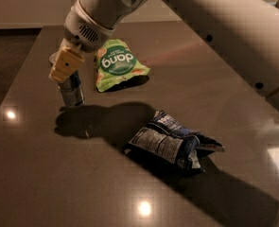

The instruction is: Pick redbull can

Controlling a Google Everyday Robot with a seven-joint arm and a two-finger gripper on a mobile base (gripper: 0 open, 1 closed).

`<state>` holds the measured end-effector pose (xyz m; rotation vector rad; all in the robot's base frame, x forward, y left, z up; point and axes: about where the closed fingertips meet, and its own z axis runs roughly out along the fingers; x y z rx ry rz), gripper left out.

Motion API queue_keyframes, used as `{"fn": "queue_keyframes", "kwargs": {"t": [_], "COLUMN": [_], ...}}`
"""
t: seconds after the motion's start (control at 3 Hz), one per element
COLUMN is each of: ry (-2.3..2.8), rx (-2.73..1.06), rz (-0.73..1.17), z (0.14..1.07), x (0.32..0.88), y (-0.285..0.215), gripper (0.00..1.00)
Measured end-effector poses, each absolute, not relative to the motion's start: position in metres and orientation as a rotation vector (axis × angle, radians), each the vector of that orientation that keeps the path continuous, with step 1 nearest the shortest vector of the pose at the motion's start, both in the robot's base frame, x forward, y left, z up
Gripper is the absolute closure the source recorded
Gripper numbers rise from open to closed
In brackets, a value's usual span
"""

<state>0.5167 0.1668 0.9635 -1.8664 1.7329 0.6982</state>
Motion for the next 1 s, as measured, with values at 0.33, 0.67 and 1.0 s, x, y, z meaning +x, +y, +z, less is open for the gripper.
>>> {"fn": "queue_keyframes", "kwargs": {"t": [0.33, 0.67, 1.0], "ry": [1.661, 1.590, 1.579], "rx": [-1.876, -1.891, -1.890], "rz": [0.697, 0.672, 0.668], "z": [1.000, 1.033, 1.039], "x": [0.513, 0.510, 0.510], "y": [0.160, 0.155, 0.155], "gripper": [1.00, 1.00, 1.00]}}
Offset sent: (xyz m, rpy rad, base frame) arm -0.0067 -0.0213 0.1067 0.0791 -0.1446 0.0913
